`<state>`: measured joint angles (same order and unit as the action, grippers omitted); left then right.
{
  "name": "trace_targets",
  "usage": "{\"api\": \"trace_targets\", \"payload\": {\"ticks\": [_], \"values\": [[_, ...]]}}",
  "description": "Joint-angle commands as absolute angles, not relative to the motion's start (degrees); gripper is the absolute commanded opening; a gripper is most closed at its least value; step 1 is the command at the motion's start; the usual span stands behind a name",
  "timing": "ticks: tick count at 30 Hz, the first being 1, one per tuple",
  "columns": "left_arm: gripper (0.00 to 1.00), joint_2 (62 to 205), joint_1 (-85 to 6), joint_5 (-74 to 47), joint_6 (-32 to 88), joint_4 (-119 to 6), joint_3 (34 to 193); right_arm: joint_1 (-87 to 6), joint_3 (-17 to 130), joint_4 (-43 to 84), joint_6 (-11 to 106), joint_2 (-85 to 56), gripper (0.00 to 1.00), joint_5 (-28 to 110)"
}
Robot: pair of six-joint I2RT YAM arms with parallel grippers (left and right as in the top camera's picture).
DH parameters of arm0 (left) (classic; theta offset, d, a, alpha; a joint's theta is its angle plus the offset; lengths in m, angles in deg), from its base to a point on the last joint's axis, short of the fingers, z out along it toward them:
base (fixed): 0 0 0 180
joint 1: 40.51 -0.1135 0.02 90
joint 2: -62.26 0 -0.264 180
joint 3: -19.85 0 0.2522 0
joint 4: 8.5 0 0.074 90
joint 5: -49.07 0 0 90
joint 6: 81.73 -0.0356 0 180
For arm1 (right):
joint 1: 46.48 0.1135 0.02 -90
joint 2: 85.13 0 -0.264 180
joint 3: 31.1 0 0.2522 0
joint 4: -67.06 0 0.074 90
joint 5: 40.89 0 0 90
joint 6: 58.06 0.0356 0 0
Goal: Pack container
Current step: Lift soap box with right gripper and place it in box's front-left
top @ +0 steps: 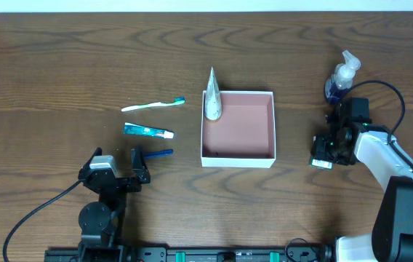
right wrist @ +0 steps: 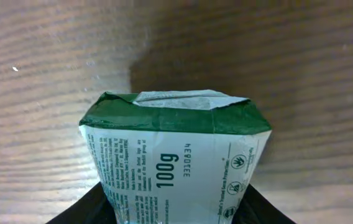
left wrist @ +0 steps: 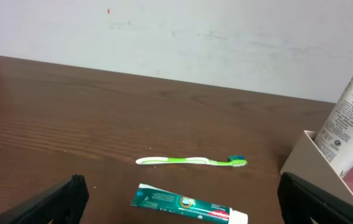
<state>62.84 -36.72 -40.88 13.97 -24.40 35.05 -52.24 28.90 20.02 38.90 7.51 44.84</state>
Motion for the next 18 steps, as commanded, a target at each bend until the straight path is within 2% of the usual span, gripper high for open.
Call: {"api": "trace_targets", "payload": {"ticks": [1,18], "values": [[0.98,62.5,-37.0,-41.5,13.0,-26.5,33.8,-51.7,30.9,20.8,37.7,8.2,0.45,40.6],[0.98,62.5,-37.0,-41.5,13.0,-26.5,33.8,-51.9,38.9,20.4,34.4,8.1,0.46,12.5]]}}
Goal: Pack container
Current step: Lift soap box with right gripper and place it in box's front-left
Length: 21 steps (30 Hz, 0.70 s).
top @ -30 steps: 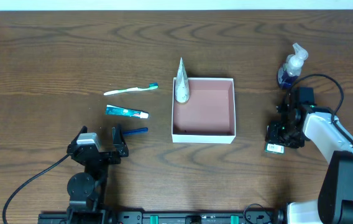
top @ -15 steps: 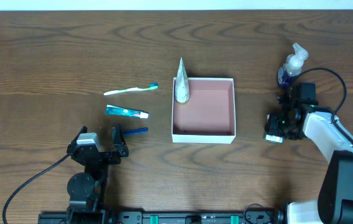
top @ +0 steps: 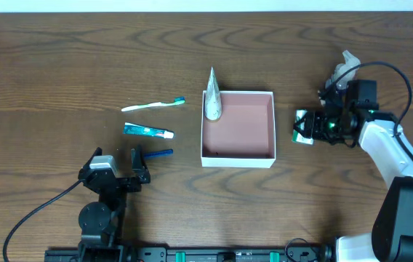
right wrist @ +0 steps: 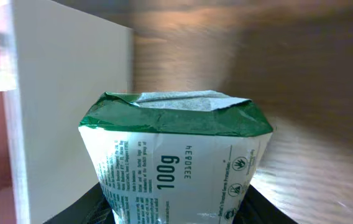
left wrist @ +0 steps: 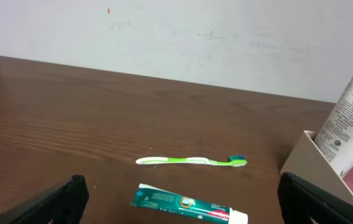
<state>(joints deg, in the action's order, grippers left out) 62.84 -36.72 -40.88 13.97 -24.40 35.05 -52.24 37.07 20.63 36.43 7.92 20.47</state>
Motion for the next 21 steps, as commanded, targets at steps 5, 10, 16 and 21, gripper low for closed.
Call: {"api": "trace_targets", "payload": {"ticks": [5,10,16,21], "values": [[0.98,62.5,-37.0,-41.5,13.0,-26.5,33.8,-53.2,40.6,18.6,31.8,8.1,0.46,5.8],[0.98,62.5,-37.0,-41.5,13.0,-26.5,33.8,-55.6,42.3,15.1,28.7,7.7,0.46,3.0],[0.98,62.5,-37.0,-41.5,13.0,-26.5,33.8,-58.7,45.0,10.2,24.9,5.5,0.46,1.7],[0.98,62.5,-37.0,-41.5,13.0,-26.5,33.8,-59.1,45.7,9.8,24.5,1.9,0.45,-3.9]]}}
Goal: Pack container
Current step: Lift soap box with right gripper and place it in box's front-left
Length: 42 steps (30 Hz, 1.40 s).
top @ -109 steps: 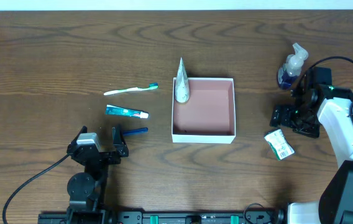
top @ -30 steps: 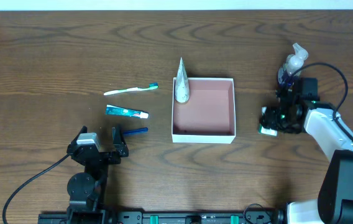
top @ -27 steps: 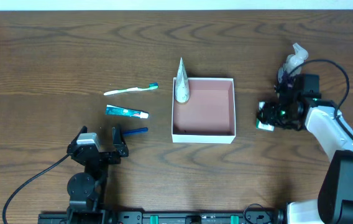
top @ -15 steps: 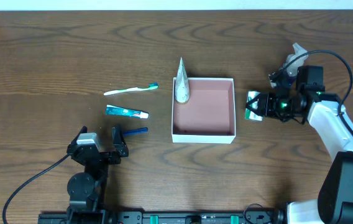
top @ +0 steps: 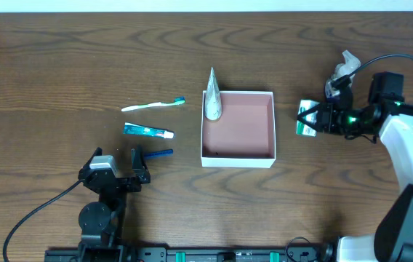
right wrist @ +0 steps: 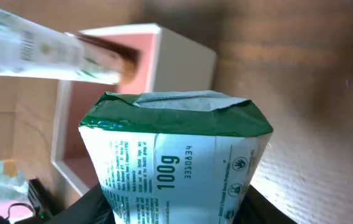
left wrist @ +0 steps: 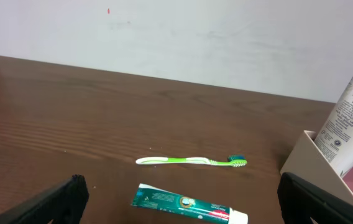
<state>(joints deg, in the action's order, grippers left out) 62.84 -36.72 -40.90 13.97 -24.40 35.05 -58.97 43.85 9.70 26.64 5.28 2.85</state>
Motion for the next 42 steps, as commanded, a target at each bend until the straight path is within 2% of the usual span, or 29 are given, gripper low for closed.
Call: {"api": "trace_targets", "payload": {"ticks": [1,10,21,30,42], "values": [[0.98,62.5,-37.0,-41.5,13.0,-26.5,33.8,-58.8,45.7,10.1,24.6,1.2,0.45,-5.2],[0.98,62.5,-37.0,-41.5,13.0,-26.5,33.8,-50.0,45.7,14.3,28.0,-0.5,0.45,-6.3],[0.98,62.5,-37.0,-41.5,13.0,-26.5,33.8,-31.4,45.7,23.6,47.7,-0.5,0.47,20.4],[0.98,62.5,-37.0,-41.5,13.0,-26.5,33.8,-19.8,45.6,24.2,56.1,0.3,0.47,37.2],[0.98,62.5,-37.0,-41.5,13.0,-26.5,33.8,-14.1,45.6,26.9,59.4,8.7,0.47,38.2]]}}
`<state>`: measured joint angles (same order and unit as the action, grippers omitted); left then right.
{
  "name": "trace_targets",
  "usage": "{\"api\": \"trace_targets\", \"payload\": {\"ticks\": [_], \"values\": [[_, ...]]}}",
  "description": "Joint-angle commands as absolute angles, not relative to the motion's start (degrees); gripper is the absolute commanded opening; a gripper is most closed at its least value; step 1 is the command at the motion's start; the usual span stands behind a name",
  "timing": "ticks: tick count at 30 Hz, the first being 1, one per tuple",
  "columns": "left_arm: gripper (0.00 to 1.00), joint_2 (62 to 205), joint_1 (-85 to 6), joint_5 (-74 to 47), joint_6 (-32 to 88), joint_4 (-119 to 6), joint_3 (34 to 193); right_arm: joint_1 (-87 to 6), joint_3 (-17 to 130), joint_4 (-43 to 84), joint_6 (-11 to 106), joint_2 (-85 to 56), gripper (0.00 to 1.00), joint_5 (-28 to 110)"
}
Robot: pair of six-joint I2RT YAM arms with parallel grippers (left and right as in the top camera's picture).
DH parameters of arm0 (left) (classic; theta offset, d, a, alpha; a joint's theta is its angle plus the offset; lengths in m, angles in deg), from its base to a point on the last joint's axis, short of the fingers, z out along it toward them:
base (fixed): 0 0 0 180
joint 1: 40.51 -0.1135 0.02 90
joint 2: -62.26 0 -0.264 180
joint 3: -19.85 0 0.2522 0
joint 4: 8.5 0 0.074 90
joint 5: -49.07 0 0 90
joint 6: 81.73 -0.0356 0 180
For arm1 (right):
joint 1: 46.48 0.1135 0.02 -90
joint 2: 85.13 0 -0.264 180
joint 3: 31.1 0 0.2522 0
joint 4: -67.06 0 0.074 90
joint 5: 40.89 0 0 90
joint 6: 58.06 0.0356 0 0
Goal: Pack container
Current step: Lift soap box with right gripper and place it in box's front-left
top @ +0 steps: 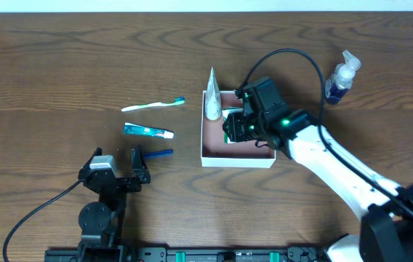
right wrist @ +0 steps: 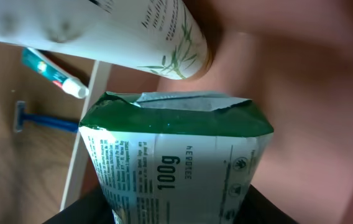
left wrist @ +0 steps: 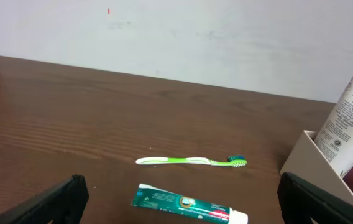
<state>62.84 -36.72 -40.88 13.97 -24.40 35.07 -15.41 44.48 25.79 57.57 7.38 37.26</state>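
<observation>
A white box with a pink floor sits mid-table. My right gripper hangs over its left half, shut on a green-and-white soap pack. A white tube leans on the box's far left corner. A green toothbrush, a toothpaste tube and a blue razor lie left of the box. My left gripper rests open at the front left, short of the toothpaste.
A pump bottle with blue liquid stands at the far right. The box's white wall rises at the right of the left wrist view. The right arm's cable arcs above the box.
My right gripper has moved left with the soap pack, from just right of the box to over the box's left half, beside the leaning tube. The left arm has not moved.
My right gripper was shut on the soap pack at the table's right, near the pump bottle. Then it held the pack close to the box's right wall, then slightly higher there. Now the pack is over the box's interior. The left arm stayed still throughout.
</observation>
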Motion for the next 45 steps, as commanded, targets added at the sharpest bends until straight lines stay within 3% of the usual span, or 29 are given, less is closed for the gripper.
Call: {"api": "trace_targets", "payload": {"ticks": [1,20,28,38,45], "values": [[0.98,62.5,-37.0,-41.5,13.0,-26.5,33.8,-13.8,45.6,27.7,59.8,9.4,0.46,38.2],[0.98,62.5,-37.0,-41.5,13.0,-26.5,33.8,-10.4,45.6,36.9,67.1,19.5,0.49,36.9],[0.98,62.5,-37.0,-41.5,13.0,-26.5,33.8,-10.4,45.6,37.2,67.1,19.5,0.59,36.8],[0.98,62.5,-37.0,-41.5,13.0,-26.5,33.8,-10.7,45.6,37.0,65.5,18.7,0.63,34.0],[0.98,62.5,-37.0,-41.5,13.0,-26.5,33.8,-13.6,45.6,30.3,63.9,11.0,0.65,34.4]]}}
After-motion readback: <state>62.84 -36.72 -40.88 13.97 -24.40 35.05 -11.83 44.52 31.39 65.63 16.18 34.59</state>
